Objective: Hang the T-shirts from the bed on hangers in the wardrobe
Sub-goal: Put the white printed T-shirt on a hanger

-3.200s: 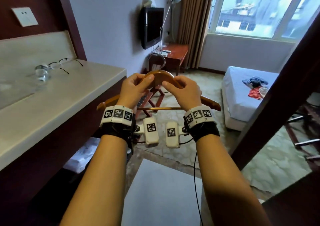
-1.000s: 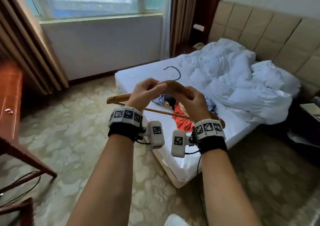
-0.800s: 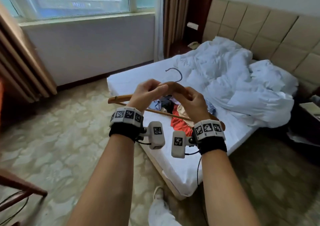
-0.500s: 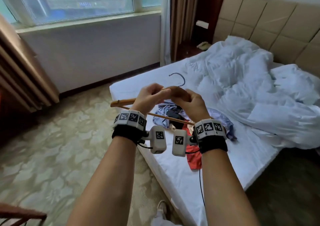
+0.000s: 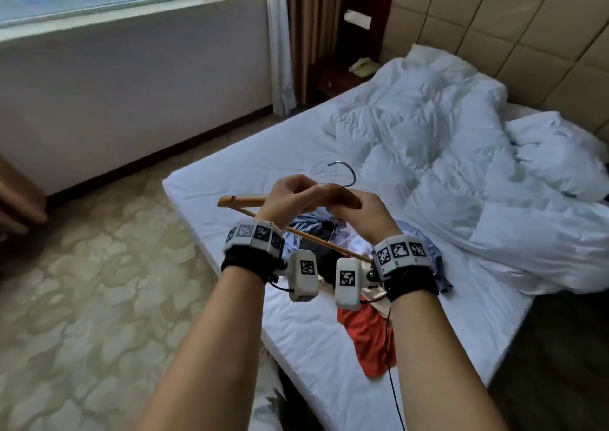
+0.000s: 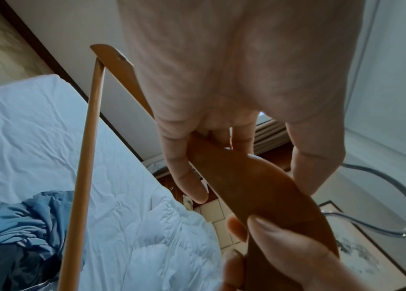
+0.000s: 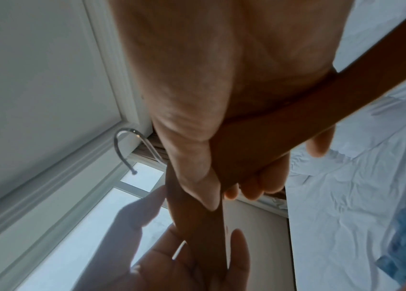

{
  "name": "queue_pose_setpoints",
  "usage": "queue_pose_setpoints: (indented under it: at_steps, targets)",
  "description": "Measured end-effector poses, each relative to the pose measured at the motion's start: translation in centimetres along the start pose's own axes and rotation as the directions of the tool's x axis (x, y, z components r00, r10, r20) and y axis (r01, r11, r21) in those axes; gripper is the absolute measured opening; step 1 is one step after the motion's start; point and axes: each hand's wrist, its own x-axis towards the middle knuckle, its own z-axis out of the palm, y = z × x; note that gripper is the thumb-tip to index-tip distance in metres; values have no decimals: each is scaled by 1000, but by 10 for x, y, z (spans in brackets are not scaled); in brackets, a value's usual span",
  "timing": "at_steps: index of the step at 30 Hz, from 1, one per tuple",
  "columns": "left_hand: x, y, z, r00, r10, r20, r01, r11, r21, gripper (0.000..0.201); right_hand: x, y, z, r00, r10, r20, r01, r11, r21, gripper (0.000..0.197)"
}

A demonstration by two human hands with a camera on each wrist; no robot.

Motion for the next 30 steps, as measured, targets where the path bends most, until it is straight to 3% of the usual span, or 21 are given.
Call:
queue_pose_setpoints:
  at_steps: [6,11,14,16,19,21,23,26,30]
  targets:
    - [109,-28,-11,988,-35,150,31,999,31,53,91,15,13,985,169,-24,-168,985,39,1]
    - [196,-47,-11,950,-89,299,58,992,110,41,152,33,11,934,317,-162,-318,948,20,18]
    - [242,-62,0,893,-152,423,59,972,225,25,178,53,1,891,374,-257,-396,918,-39,28]
    - [268,-75,9,868,-218,445,94,954,285,26,185,60,-6,851,407,-333,-448,893,-51,10]
    - [303,-101,26,832,-305,463,148,927,343,26,190,77,-22,776,474,-416,-532,846,-29,7]
    - [320,-120,41,802,-366,472,193,907,376,18,194,96,-31,734,502,-458,-567,823,-7,11]
    - [330,-139,56,753,-478,453,334,870,363,9,197,119,-40,689,533,-491,-604,797,16,14]
    - [339,-171,78,650,-633,421,513,774,372,10,199,149,-52,642,575,-508,-655,756,28,12]
    - [350,-208,101,552,-753,358,637,658,402,10,202,184,-67,589,642,-492,-714,698,57,16]
